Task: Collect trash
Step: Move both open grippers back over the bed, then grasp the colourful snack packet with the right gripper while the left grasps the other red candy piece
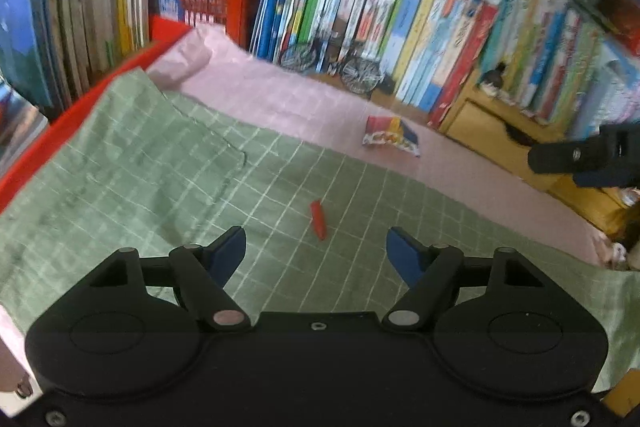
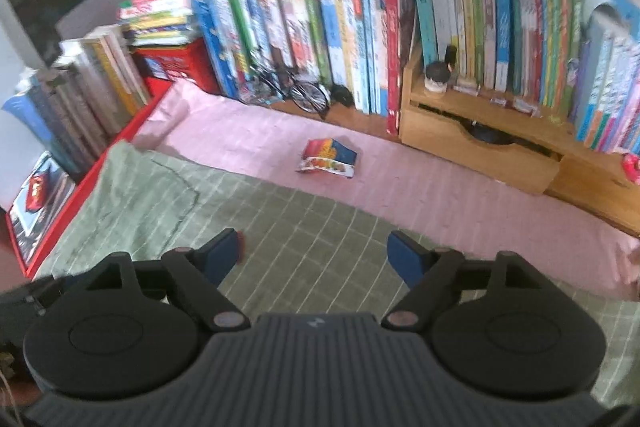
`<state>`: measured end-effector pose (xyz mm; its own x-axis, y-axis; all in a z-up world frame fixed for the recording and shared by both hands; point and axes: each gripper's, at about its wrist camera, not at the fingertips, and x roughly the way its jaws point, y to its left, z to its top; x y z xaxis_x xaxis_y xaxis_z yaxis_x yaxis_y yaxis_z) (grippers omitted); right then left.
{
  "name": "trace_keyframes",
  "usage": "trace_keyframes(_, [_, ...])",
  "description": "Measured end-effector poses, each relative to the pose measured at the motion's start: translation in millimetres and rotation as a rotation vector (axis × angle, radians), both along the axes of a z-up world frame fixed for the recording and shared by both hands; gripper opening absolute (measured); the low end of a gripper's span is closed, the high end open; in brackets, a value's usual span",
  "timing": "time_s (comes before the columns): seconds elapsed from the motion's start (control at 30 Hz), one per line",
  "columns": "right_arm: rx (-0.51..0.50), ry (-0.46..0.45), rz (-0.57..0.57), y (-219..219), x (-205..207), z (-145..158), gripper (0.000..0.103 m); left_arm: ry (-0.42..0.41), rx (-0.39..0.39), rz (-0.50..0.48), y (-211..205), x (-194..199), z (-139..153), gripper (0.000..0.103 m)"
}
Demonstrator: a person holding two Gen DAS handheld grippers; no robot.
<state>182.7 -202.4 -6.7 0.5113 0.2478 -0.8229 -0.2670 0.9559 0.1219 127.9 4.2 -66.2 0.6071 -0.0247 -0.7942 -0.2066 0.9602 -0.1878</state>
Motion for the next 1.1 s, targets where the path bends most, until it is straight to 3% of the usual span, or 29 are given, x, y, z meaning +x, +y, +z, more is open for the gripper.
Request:
trace_keyframes(0.17, [-0.017,0.114,-0.016,4.2,70.8,-31.0,0.091,0.058,0.025,0.001,-7.9,38.3,-37.4,0.073])
trace_keyframes(0.43, [-0.040,0.325,-0.031,32.5,172.3,-89.4,0.099,0.139,0.002,0.046,-4.8,82.2,-86.3,0.064])
trace_keyframes(0.67, [-0.100,0.409,-0.044,59.8,224.0,-139.8,0.101,0.192,-0.027,0.070,-7.3,100.0,-116.8,0.063])
trace_keyframes(0.83, [-0.102,0.488,-0.075,71.0,242.5,-171.9,0.102,0.170,-0.020,0.079,-11.3,100.3,-120.6,0.060])
trace_keyframes(0.93, [-0.134,0.494,-0.082,80.0,247.6,-184.7,0.102,0.152,-0.019,0.085,-12.1,100.7,-119.2,0.038])
trace_keyframes(1.0, [-0.144,0.498,-0.096,83.5,248.3,-190.9,0.098,0.144,-0.030,0.085,-12.0,101.2,-118.3,0.012])
trace_keyframes(1.03, [-0.144,0.499,-0.102,83.8,248.1,-192.7,0.095,0.146,-0.036,0.086,-11.9,102.2,-118.4,0.010])
trace_keyframes(1.1, [-0.151,0.473,-0.098,85.2,245.5,-189.4,0.078,0.139,-0.044,0.093,-11.4,101.9,-116.5,0.010])
